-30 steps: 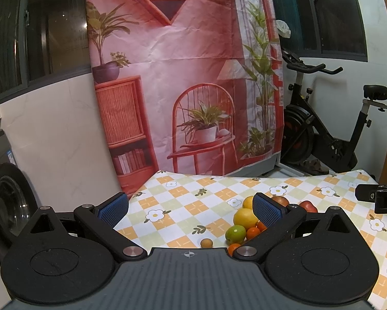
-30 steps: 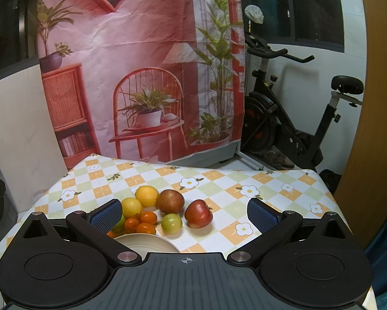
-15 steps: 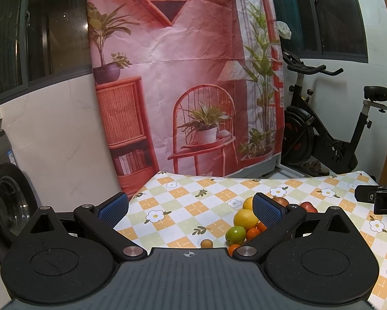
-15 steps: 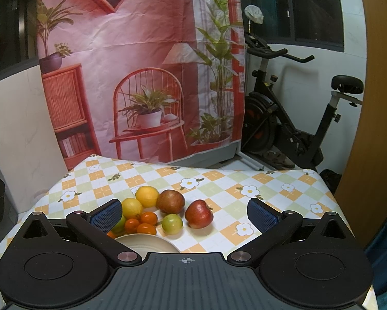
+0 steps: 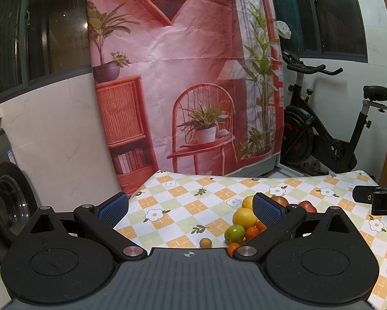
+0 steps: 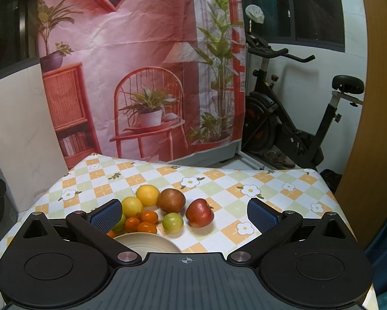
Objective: Organize fruits
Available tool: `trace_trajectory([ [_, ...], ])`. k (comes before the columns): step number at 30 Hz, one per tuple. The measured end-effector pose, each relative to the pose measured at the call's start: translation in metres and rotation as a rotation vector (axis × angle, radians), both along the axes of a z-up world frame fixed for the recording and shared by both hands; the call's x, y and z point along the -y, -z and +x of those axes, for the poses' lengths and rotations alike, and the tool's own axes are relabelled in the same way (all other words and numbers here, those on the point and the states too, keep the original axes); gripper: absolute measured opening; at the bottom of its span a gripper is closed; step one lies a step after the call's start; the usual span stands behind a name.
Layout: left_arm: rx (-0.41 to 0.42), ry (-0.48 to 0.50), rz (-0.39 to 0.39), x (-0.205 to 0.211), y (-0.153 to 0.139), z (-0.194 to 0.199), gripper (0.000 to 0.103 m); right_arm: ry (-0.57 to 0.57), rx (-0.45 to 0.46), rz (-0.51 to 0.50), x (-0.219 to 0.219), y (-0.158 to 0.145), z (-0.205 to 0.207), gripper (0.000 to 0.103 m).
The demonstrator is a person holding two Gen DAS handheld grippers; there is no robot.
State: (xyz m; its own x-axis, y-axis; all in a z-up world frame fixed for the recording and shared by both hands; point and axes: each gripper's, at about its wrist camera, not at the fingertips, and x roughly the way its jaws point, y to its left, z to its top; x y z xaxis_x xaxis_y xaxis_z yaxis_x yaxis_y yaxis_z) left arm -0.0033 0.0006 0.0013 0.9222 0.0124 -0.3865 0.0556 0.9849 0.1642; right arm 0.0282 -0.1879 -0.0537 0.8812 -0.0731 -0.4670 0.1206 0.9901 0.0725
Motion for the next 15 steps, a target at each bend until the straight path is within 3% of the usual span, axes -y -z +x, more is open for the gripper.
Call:
trace_trajectory([
  [15, -0.018, 0.017, -0.01, 0.0038, 0.0065, 0.001, 0.103, -0.004, -0.014, 0.007, -0.0009, 0.007, 0.0046, 0.103],
])
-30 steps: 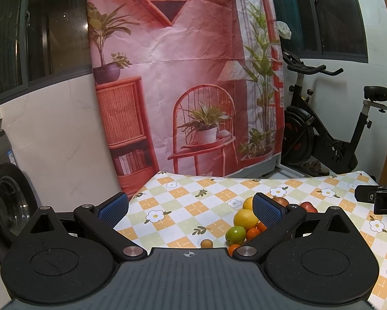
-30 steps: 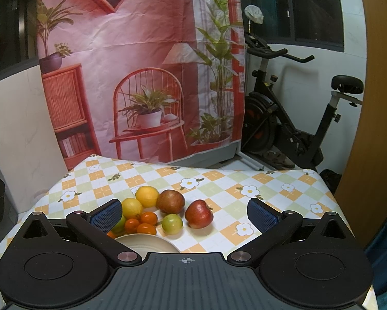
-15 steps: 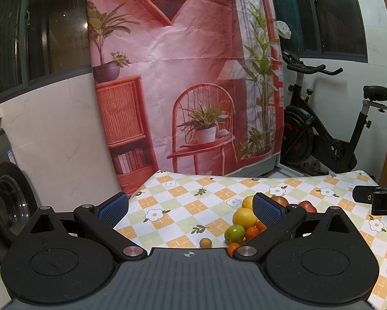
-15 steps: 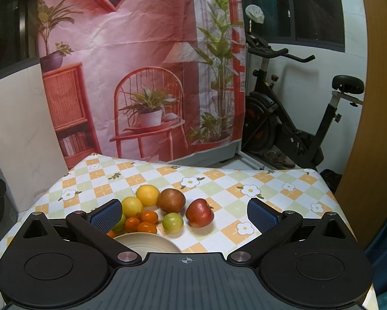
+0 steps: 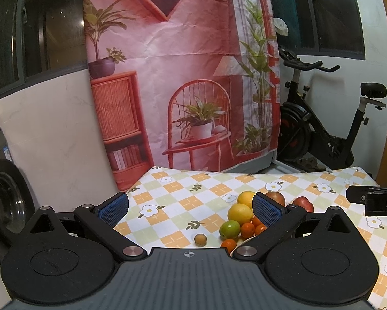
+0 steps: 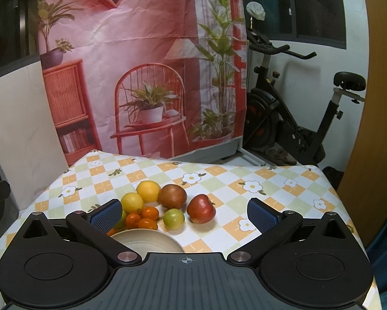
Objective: Organize fruits
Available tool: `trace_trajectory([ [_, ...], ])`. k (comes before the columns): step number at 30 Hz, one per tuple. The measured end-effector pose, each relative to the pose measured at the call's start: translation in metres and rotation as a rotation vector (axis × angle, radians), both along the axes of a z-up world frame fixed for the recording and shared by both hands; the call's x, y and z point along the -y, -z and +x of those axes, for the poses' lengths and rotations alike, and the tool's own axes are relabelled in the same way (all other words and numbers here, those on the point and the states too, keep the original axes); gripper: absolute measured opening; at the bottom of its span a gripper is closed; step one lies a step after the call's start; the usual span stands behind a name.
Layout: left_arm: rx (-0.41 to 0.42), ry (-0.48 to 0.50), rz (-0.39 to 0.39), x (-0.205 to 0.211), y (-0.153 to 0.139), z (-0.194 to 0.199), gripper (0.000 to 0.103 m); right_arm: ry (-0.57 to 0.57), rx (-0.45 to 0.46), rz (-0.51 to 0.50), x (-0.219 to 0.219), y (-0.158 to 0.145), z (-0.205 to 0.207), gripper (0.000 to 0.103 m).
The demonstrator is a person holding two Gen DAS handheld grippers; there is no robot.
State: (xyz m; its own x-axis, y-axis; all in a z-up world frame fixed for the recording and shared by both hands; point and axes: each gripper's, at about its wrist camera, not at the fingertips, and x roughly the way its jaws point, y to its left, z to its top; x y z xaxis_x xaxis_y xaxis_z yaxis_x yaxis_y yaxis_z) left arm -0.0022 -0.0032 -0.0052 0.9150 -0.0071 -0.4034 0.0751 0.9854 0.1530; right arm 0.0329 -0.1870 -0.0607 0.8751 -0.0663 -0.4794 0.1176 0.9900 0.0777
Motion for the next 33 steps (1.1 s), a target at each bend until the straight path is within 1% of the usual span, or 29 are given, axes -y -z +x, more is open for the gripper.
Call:
trace_trajectory([
  [14, -0.001, -0.005, -0.012, 0.0, 0.002, 0.0, 0.103, -0.002, 0.001, -0.001, -0.003, -0.001, -0.001, 0.103],
  [19, -0.01, -0.017, -0.014, -0.001, 0.009, 0.004, 0.103, -0.006, 0.007, 0.007, -0.004, 0.0, -0.001, 0.103],
  [22, -0.01, -0.03, -0.032, -0.006, 0.013, 0.009, 0.103, -0.012, 0.023, 0.002, -0.003, 0.004, 0.0, 0.103],
  [24, -0.009, -0.033, -0.045, -0.009, 0.019, 0.013, 0.103, -0.01, 0.042, -0.002, 0.0, 0.011, 0.001, 0.103],
  [27, -0.001, -0.033, -0.047, -0.011, 0.028, 0.019, 0.101, 0.004, 0.072, -0.008, 0.013, 0.031, 0.005, 0.103],
  [29, 0.006, -0.038, -0.052, -0.012, 0.033, 0.023, 0.098, 0.028, 0.071, -0.007, 0.022, 0.045, 0.011, 0.103],
  [33, 0.023, -0.035, -0.062, -0.013, 0.046, 0.03, 0.097, 0.063, 0.066, -0.001, 0.043, 0.078, 0.02, 0.103],
])
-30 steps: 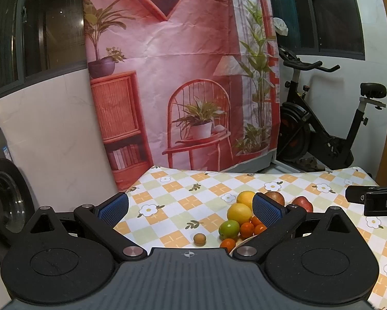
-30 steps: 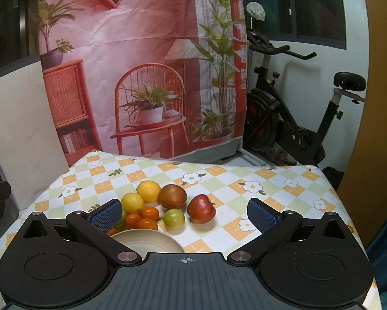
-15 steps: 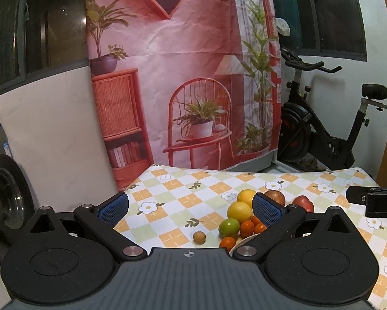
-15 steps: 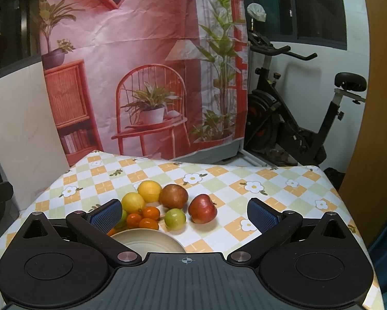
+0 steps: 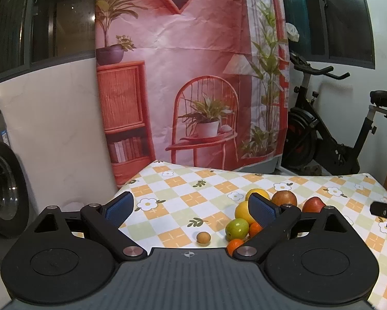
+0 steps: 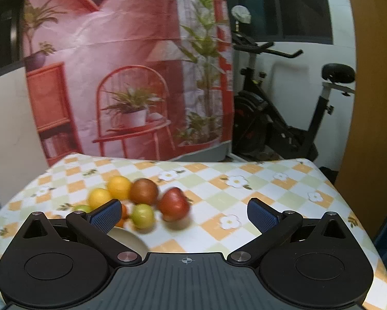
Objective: Organize fruits
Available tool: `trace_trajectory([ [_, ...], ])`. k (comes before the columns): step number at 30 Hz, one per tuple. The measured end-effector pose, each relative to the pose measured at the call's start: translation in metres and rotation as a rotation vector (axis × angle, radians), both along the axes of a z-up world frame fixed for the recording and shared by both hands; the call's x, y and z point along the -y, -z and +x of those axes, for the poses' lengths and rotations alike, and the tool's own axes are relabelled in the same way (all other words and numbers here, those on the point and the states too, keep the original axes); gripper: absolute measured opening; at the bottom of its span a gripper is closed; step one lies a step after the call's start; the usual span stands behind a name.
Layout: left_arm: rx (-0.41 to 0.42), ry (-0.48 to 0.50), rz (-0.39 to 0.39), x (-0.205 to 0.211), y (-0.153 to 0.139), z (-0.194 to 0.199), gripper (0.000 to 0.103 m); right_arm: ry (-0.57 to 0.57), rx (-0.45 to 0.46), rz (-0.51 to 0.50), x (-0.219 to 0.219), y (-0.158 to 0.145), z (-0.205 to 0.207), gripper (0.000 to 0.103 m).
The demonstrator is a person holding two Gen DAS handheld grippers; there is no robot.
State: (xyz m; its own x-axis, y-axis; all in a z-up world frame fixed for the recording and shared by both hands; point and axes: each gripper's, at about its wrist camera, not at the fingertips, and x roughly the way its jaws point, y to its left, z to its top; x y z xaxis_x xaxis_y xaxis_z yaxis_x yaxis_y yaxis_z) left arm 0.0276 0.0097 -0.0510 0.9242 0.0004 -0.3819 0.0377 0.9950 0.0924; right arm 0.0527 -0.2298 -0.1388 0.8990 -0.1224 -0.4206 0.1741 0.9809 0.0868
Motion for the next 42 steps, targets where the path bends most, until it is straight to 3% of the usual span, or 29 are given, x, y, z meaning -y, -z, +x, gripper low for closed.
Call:
trace_trajectory([
  [5, -0.034, 0.009, 0.001, 0.001, 0.018, 0.014, 0.094, 0.028, -0.024, -0.024, 0.02, 0.04, 0.005, 0.103],
  [14, -0.069, 0.002, 0.007, -0.008, 0.046, 0.029, 0.089, -0.076, -0.103, -0.018, 0.034, 0.084, 0.018, 0.102],
  [23, -0.06, 0.009, 0.009, -0.006, 0.06, 0.033, 0.087, -0.191, -0.127, -0.032, 0.042, 0.111, 0.031, 0.088],
  [28, -0.088, 0.004, -0.018, -0.008, 0.063, 0.039, 0.087, -0.285, -0.161, -0.05, 0.041, 0.121, 0.038, 0.067],
  [36, -0.112, 0.006, -0.023, -0.006, 0.068, 0.043, 0.085, -0.439, -0.184, -0.11, 0.027, 0.124, 0.049, 0.044],
  [42, -0.123, 0.007, -0.015, -0.005, 0.071, 0.044, 0.084, -0.506, -0.19, -0.135, 0.021, 0.126, 0.057, 0.042],
])
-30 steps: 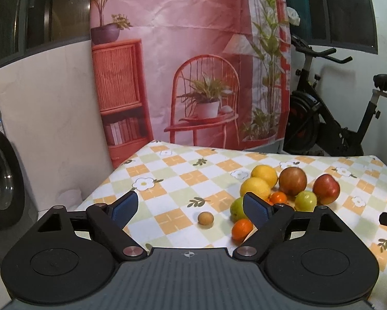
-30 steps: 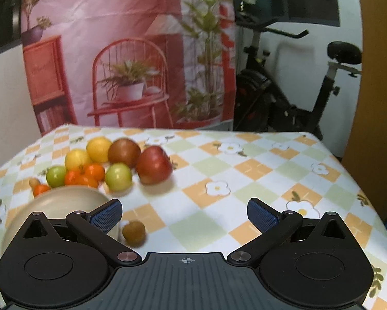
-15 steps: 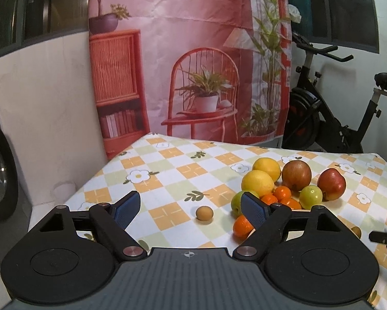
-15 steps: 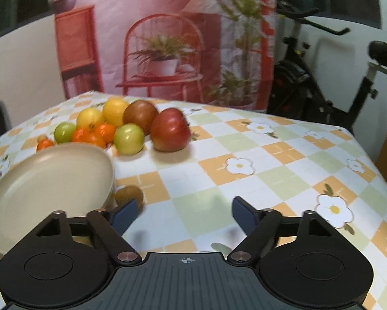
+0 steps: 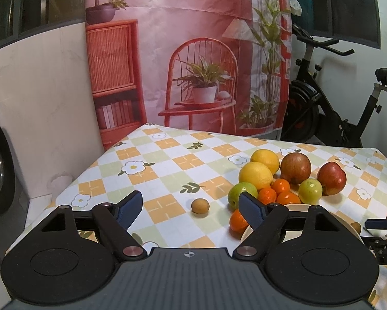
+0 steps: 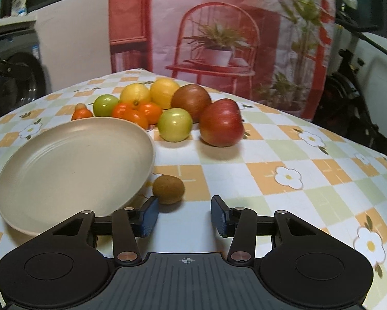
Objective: Organize fruits
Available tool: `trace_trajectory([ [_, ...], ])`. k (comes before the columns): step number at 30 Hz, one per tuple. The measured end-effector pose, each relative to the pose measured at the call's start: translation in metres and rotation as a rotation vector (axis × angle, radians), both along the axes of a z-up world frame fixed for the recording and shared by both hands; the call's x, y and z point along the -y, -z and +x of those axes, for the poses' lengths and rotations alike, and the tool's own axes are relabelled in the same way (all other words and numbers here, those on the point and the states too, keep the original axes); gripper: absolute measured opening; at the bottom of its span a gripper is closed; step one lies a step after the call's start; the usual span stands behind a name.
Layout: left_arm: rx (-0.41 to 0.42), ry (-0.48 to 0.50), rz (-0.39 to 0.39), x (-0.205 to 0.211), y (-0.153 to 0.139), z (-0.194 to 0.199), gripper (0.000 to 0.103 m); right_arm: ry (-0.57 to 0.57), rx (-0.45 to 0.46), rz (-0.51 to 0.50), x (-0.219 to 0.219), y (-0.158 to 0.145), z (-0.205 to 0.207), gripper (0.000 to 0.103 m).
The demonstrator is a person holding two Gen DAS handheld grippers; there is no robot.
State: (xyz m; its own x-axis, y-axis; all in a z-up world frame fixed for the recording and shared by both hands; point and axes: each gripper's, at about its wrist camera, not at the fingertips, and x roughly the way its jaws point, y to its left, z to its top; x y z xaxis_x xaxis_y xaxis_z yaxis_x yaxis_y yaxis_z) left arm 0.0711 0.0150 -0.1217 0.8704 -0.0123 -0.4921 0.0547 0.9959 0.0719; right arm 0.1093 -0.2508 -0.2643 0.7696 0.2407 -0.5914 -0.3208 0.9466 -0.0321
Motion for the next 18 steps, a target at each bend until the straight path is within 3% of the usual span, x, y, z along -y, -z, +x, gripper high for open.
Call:
trace_trajectory([
  [9, -0.01, 0.006, 0.008, 0.003, 0.002, -0.001, 0.083, -0.049, 0.003, 0.0, -0.005, 0.001, 0.013, 0.028],
  [18, -0.031, 0.013, 0.014, 0.006, 0.006, 0.002, 0.083, -0.027, 0.004, 0.038, 0.0, 0.002, 0.017, 0.025],
])
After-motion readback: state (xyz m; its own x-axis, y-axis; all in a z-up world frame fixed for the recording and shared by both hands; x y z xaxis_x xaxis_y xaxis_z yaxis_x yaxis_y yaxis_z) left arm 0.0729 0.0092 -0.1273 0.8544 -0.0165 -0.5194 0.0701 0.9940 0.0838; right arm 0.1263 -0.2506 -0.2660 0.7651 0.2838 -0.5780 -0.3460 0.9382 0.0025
